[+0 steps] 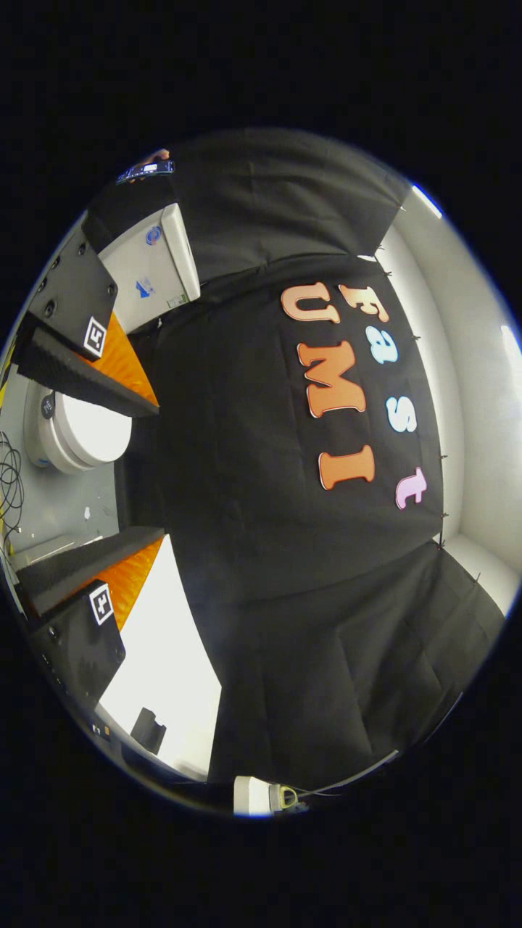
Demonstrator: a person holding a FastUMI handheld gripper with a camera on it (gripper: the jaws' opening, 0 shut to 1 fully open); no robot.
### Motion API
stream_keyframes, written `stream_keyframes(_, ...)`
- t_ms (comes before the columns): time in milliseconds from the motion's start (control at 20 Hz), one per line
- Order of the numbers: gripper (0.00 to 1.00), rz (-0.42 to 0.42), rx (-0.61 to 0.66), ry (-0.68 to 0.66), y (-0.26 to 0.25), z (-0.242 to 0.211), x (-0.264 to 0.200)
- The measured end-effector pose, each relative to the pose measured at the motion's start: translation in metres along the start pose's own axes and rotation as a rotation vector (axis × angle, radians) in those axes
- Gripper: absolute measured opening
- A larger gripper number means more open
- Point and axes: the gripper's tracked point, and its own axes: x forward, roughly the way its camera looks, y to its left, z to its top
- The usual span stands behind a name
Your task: Open the toilet lid.
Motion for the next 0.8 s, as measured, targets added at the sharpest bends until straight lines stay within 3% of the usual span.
stream_keyframes(400,0.97,-0.027,-0.033,0.024,0.002,-0.003,0.001)
stream_keyframes(800,0.97,0.087,-0.021,0.039,0.076,-0.016,0.026)
